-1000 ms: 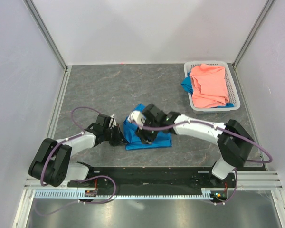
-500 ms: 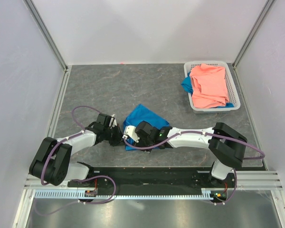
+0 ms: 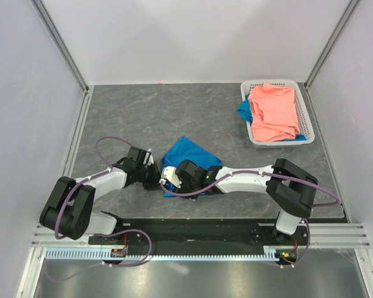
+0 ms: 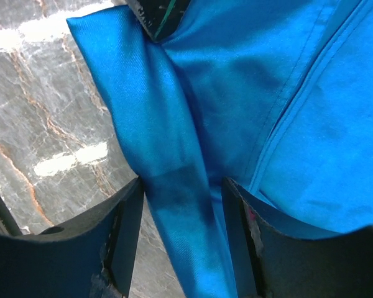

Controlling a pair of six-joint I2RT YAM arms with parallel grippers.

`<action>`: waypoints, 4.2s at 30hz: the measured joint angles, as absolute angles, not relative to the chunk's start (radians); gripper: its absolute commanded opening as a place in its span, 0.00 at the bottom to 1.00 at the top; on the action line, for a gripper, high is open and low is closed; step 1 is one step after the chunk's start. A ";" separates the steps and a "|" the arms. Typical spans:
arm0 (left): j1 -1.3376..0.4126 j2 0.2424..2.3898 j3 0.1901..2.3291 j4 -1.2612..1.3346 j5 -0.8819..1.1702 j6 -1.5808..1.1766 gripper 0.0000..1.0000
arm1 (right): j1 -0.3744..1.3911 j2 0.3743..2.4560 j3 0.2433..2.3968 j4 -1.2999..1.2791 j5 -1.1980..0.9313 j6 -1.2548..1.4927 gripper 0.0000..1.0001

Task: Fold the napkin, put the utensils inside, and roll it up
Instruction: Roll the napkin with the utensil

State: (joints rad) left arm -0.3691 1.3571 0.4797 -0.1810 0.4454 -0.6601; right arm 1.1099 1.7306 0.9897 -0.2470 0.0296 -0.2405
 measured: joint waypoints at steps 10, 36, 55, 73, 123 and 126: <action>-0.369 1.365 0.492 -0.188 0.448 -0.639 0.08 | 1.081 1.766 1.030 -0.276 -0.059 -0.233 0.29; -0.389 1.037 0.415 -0.184 0.292 -0.600 0.61 | 0.789 2.006 1.207 -0.496 -0.820 -0.100 0.16; -0.423 1.061 0.313 -0.048 0.342 -0.601 0.57 | 0.671 2.249 1.314 -0.597 -1.199 -0.081 0.12; -0.438 1.230 0.332 0.076 0.357 -0.620 0.02 | 0.665 2.273 1.353 -0.674 -1.205 -0.117 0.12; -0.440 1.280 0.446 -0.179 0.386 -0.620 0.02 | 1.196 1.705 0.994 -0.354 0.092 -0.202 0.64; -0.440 1.282 0.447 -0.179 0.386 -0.620 0.02 | 1.193 1.719 1.007 -0.357 0.085 -0.211 0.63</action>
